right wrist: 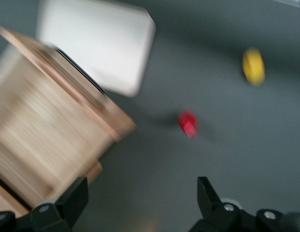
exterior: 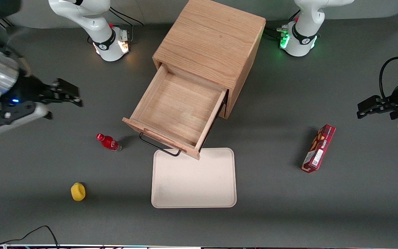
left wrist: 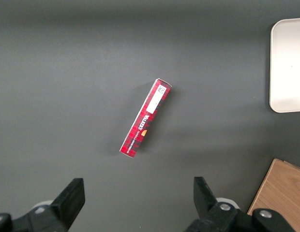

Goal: Open upper drawer

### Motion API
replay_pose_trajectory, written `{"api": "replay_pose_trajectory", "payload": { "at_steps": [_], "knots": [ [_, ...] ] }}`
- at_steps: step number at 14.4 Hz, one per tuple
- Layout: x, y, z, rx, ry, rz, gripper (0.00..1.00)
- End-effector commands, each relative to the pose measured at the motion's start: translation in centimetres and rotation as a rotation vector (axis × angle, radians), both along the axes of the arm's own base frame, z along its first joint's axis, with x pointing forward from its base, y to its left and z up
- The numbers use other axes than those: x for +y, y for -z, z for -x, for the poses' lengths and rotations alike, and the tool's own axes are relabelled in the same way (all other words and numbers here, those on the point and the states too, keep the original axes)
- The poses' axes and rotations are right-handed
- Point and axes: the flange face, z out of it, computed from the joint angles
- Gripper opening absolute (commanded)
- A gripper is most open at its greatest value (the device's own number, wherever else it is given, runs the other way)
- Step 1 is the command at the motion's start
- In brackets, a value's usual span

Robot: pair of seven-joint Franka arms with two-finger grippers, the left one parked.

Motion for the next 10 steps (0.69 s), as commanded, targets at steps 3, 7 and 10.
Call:
{"api": "replay_pose_trajectory", "payload": {
  "at_steps": [3,7,10],
  "knots": [
    [-5.5,5.0,2.9,0.129,0.226,0.111,1.0],
    [-6.0,10.9,9.8,-0.064,0.288,0.136,1.0],
    [-5.8,8.6,8.7,-0.116,0.296,0.123,1.0]
  ]
}}
